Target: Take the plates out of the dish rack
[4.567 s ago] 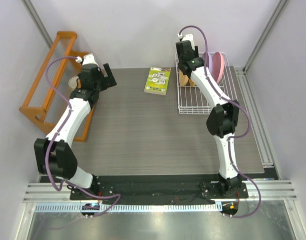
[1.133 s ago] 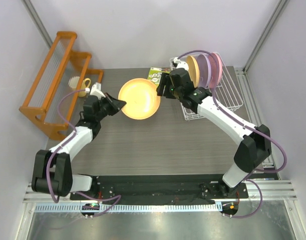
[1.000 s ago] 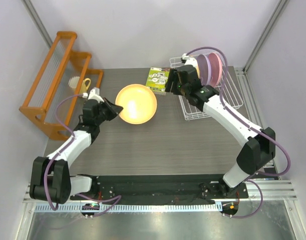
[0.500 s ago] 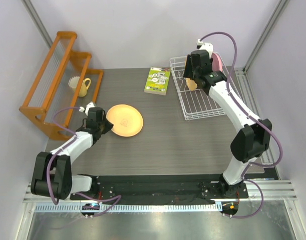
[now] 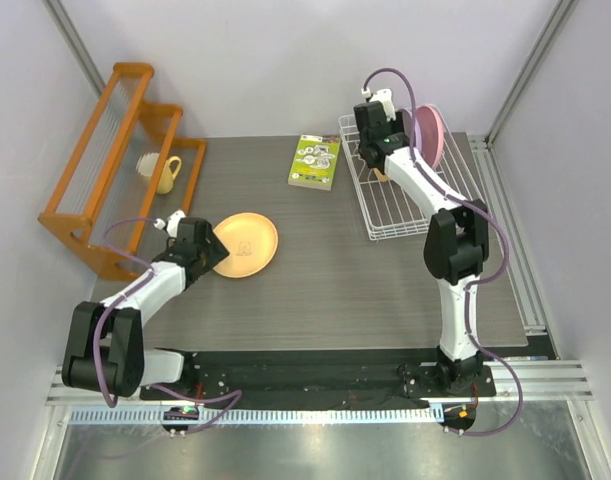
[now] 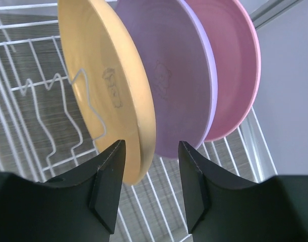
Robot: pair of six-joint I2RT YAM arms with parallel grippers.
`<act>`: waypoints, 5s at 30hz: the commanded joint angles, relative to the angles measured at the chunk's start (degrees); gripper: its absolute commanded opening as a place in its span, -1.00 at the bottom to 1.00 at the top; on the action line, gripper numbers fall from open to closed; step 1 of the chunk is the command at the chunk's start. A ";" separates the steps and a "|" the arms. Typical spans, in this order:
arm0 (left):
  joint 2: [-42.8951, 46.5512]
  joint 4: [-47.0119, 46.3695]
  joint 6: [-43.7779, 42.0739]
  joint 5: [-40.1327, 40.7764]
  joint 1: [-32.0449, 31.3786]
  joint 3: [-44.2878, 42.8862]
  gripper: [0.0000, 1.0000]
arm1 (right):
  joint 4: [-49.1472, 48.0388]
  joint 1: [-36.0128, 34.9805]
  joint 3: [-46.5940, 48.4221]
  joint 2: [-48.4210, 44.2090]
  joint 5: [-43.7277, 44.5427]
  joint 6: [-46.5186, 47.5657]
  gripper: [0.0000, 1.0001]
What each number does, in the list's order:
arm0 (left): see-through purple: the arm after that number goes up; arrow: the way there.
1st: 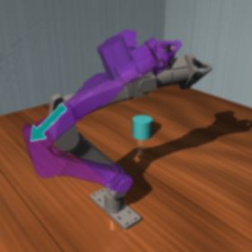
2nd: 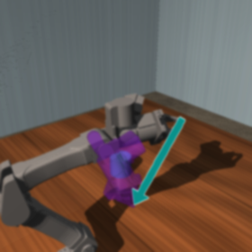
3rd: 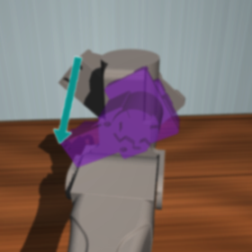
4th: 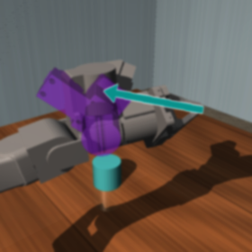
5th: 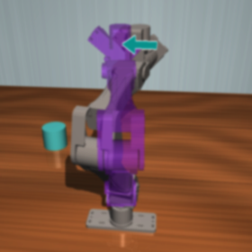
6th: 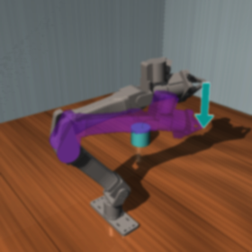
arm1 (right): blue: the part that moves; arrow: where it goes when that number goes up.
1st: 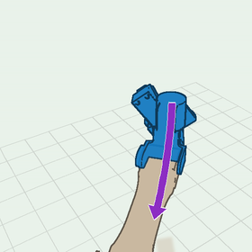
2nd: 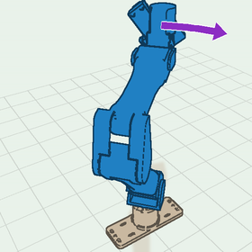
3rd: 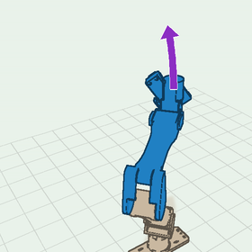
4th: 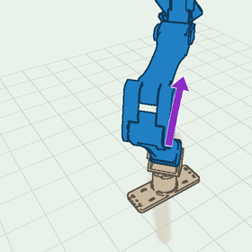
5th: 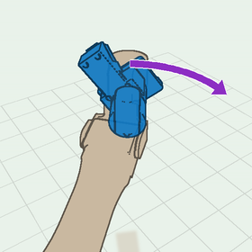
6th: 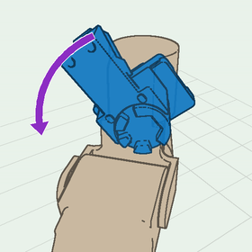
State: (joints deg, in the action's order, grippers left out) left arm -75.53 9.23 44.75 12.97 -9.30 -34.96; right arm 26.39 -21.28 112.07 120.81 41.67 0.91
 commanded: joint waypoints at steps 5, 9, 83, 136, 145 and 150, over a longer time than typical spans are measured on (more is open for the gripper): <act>4.60 1.31 0.25 1.97 -0.11 -2.48 0.42 | -3.63 -0.17 9.13 5.13 6.58 8.32 -0.36; 4.78 1.40 0.16 2.50 -0.46 -2.74 0.48 | -3.72 -0.34 9.04 4.78 6.93 8.50 -0.80; -3.23 -32.01 1.49 -27.57 -4.85 -6.52 -0.50 | -13.30 -10.98 -37.36 -34.68 -39.65 -36.06 -0.73; 6.17 0.00 -3.27 1.90 -4.15 -7.84 0.58 | -5.46 1.06 -20.41 -22.03 -3.27 -5.40 0.32; 12.07 -6.85 -7.92 -15.06 -4.24 -11.09 0.66 | -11.71 3.87 -12.59 -10.87 2.27 5.14 0.30; 11.90 -10.36 -8.54 -24.30 -4.32 -12.59 0.67 | -12.77 4.84 -7.41 -5.08 2.36 8.58 0.28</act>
State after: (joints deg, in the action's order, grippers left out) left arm -64.27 4.16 38.22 -1.21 -13.69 -45.04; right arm 17.80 -16.95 98.83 113.45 41.39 4.38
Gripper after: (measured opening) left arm 0.833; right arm 0.644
